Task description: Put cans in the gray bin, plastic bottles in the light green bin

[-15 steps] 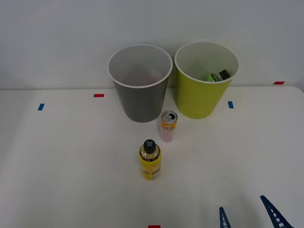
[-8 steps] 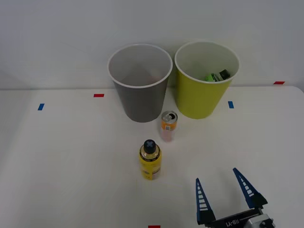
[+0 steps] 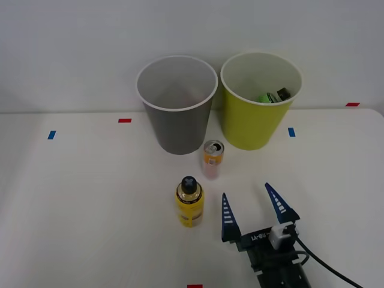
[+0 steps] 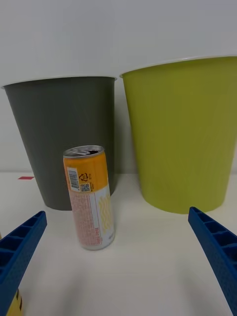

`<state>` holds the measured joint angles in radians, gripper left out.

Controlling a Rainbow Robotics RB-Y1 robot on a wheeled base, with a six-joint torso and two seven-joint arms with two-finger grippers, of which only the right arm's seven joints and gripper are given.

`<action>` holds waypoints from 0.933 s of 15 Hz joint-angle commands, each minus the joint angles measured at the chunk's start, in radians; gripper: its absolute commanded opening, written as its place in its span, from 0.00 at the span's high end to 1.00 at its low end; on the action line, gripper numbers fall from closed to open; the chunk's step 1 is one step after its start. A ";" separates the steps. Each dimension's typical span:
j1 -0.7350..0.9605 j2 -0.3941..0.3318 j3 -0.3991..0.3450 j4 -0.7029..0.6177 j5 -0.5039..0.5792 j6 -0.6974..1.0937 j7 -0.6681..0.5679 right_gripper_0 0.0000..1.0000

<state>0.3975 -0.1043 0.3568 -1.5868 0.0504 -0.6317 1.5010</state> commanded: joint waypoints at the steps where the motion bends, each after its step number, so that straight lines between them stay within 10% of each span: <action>1: -0.101 0.018 -0.002 0.044 -0.007 0.060 0.013 0.00; 14: -0.329 0.109 -0.024 0.159 -0.014 0.267 0.064 0.00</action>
<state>0.0875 -0.0090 0.3439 -1.4617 0.0389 -0.3403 1.5616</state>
